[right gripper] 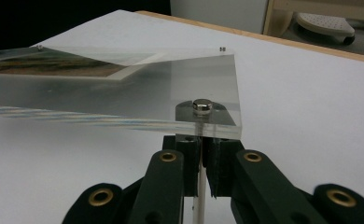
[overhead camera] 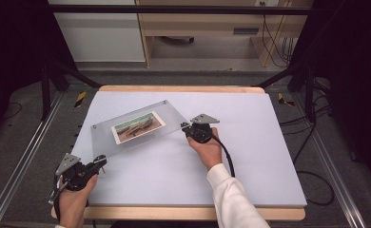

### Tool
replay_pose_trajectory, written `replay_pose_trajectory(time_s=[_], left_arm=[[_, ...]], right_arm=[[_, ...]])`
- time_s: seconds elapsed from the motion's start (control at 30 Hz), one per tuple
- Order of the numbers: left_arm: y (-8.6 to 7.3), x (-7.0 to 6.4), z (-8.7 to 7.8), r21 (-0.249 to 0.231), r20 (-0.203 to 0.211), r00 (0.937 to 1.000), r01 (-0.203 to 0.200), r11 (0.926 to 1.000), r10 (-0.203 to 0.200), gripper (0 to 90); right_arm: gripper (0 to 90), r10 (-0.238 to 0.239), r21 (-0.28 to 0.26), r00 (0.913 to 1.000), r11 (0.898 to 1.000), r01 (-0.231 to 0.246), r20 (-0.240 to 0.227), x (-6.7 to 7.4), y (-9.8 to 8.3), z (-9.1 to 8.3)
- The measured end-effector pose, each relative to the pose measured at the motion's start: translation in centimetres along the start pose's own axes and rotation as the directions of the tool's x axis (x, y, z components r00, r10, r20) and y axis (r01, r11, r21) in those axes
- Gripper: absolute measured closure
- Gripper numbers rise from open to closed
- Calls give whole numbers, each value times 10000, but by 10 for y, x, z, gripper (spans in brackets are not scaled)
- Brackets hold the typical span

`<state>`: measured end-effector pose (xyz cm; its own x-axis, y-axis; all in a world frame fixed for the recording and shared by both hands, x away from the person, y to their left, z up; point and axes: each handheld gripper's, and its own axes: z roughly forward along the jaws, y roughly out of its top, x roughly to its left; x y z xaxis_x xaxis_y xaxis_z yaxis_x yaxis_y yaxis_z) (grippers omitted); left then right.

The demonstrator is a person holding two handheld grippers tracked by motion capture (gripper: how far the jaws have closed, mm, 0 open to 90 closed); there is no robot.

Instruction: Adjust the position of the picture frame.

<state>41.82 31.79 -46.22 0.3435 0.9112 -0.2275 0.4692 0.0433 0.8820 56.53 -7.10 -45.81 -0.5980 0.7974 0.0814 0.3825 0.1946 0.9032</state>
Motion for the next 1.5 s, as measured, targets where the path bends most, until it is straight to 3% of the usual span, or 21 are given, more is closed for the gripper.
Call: replay_pose_trajectory(time_s=[0.27, 0.43, 0.7, 1.0, 1.3, 1.5], left_arm=[[1, 1, 1, 9, -141, 9998, 120, 9999, -120, 741], [2, 0, 1, 8, -74, 10000, 13, 10000, -13, 834], [10, -1, -7, -266, -300, 9986, -435, 9987, 427, 839], [25, -11, -15, -711, -212, 9949, -998, 9925, 985, 818], [43, -24, -6, -968, 144, 9925, -1192, 9881, 1212, 816], [54, -36, 5, -1057, 524, 9865, -1488, 9832, 1550, 815]], right_arm=[[850, 88, 111, 9999, 9999, -87, -50, 0, 0, 0], [847, 195, 106, 9998, 9998, -195, -48, 0, 0, 0], [854, 45, -71, 9998, 10000, -46, -194, 2, 6, -4], [853, -80, -250, 9995, 9997, 72, -320, 1, 23, -24], [851, 132, -470, 9999, 9988, -133, -25, -11, 26, -46], [850, 327, -712, 9991, 9970, -306, 284, -21, 25, -67]])
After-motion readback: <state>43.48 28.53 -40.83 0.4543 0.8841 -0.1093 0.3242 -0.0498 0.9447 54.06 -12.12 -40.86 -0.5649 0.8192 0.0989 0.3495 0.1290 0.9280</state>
